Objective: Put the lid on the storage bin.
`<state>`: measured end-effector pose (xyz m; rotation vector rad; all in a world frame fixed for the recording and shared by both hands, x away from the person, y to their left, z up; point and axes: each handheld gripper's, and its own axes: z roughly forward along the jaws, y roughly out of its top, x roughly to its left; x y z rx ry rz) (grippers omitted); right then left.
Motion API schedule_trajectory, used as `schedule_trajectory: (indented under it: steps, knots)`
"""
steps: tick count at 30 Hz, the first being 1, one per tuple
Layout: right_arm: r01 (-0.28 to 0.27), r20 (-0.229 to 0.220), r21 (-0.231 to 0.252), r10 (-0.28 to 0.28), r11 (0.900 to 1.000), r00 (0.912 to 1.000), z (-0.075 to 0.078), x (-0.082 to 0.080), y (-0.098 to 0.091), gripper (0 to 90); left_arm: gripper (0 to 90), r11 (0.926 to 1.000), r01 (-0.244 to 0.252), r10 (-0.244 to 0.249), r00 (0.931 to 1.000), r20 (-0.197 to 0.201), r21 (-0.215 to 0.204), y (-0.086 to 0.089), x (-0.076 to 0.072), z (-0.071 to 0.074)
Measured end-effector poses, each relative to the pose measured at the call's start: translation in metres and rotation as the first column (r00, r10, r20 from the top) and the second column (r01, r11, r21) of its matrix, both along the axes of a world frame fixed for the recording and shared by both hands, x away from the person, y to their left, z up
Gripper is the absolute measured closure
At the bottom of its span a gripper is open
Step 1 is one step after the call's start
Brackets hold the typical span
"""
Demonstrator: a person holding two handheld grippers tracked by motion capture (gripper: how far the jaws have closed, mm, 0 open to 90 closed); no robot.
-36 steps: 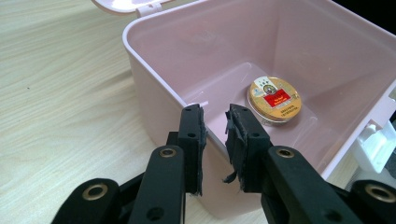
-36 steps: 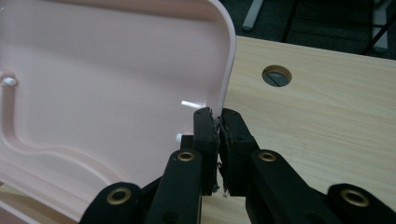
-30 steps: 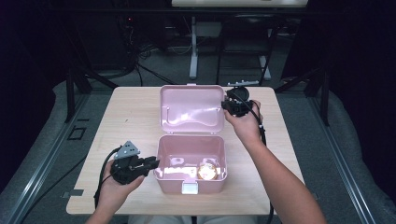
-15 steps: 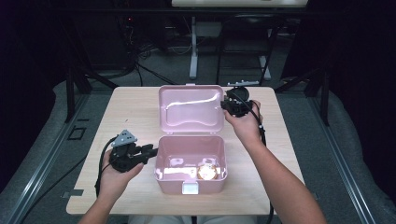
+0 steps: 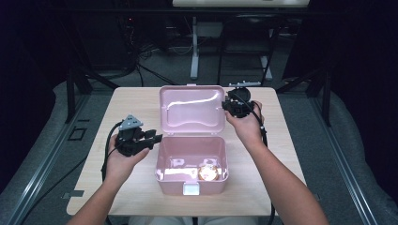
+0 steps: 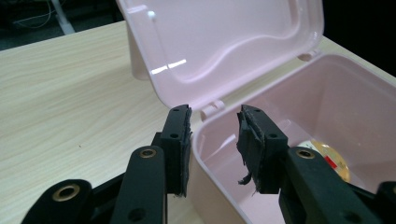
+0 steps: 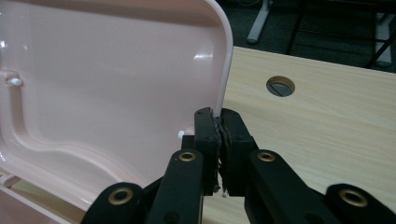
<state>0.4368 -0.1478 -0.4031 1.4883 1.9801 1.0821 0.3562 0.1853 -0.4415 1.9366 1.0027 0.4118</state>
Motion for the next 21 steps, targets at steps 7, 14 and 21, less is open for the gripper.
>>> schedule_trajectory:
  steps: [7,14,21]
  knots:
    - [-0.005,0.008,-0.001,0.005,1.0,1.0,0.0,-0.001,-0.001,86.6,62.4,0.9991,-0.042,0.042,0.9991,-0.003,-0.002,0.004,0.021,0.003]
    - [-0.007,0.012,-0.001,0.007,1.0,0.9999,0.001,-0.003,-0.001,86.6,64.7,0.9978,-0.058,0.058,0.9982,0.016,0.032,0.003,0.035,0.007]
    - [-0.011,0.019,-0.002,0.011,0.9999,0.9998,0.002,-0.005,-0.001,86.7,65.2,0.9962,-0.082,0.081,0.9965,0.019,0.031,0.001,0.047,0.016]
